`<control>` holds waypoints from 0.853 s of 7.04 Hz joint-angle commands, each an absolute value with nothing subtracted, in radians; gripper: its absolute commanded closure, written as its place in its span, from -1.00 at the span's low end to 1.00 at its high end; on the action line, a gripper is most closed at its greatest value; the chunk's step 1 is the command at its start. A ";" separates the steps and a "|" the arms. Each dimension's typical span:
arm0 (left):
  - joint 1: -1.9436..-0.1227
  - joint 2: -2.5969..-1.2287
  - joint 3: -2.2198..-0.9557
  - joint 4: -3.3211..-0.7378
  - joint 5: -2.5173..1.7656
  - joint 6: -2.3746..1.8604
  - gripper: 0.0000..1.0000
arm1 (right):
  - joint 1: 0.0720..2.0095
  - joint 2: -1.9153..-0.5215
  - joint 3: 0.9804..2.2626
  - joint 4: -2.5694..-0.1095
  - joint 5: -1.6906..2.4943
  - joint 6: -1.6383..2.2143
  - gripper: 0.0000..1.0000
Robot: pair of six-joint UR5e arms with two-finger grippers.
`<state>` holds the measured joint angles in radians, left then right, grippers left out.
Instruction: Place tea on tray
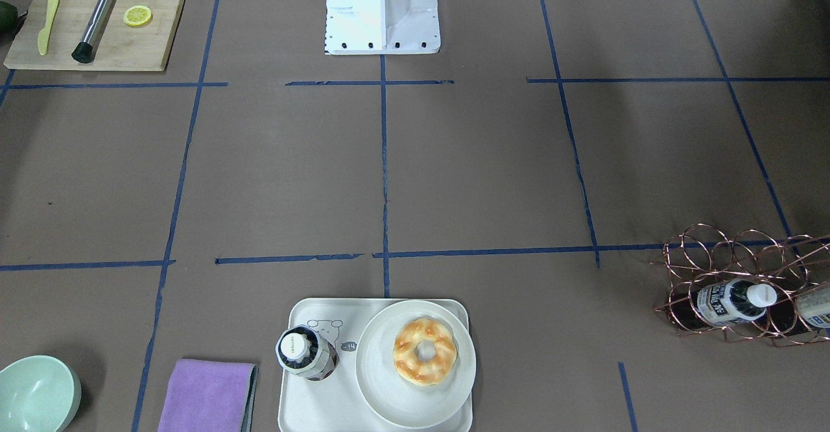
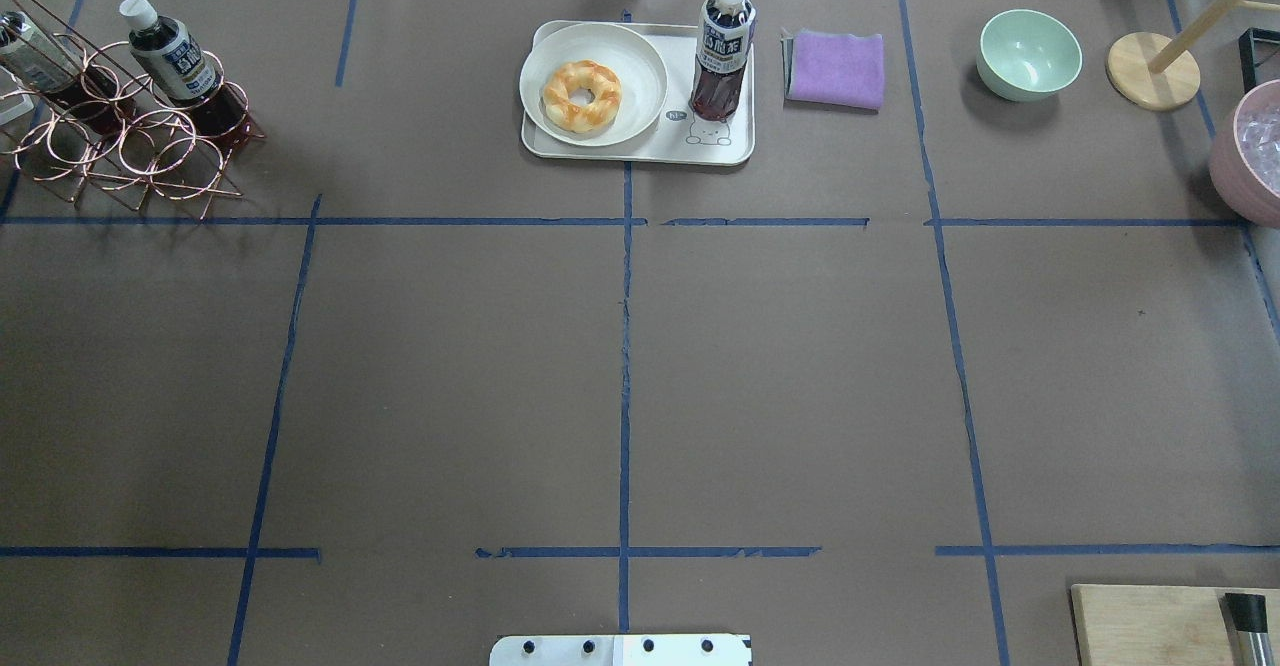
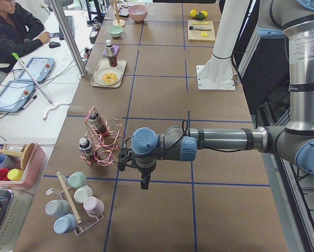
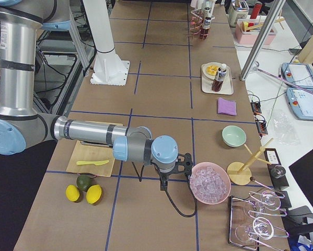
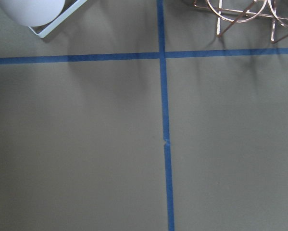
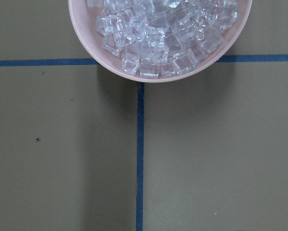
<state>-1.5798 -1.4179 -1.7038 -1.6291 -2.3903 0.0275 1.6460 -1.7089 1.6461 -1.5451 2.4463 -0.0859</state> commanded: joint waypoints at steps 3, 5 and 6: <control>-1.580 -1.420 -1.703 -1.629 -2.388 0.028 -1.00 | 1.646 -1.706 1.647 -1.543 2.442 -0.087 -1.00; -1.580 -1.424 -1.703 -1.629 -2.388 0.028 -1.00 | 1.646 -1.701 1.647 -1.545 2.441 -0.087 -1.00; -1.580 -1.424 -1.701 -1.629 -2.388 0.028 -1.00 | 1.646 -1.700 1.646 -1.543 2.441 -0.086 -1.00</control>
<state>-1.5800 -1.4227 -1.7022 -1.6291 -2.3884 0.0276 1.6460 -1.7020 1.6472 -1.5439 2.4409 -0.0874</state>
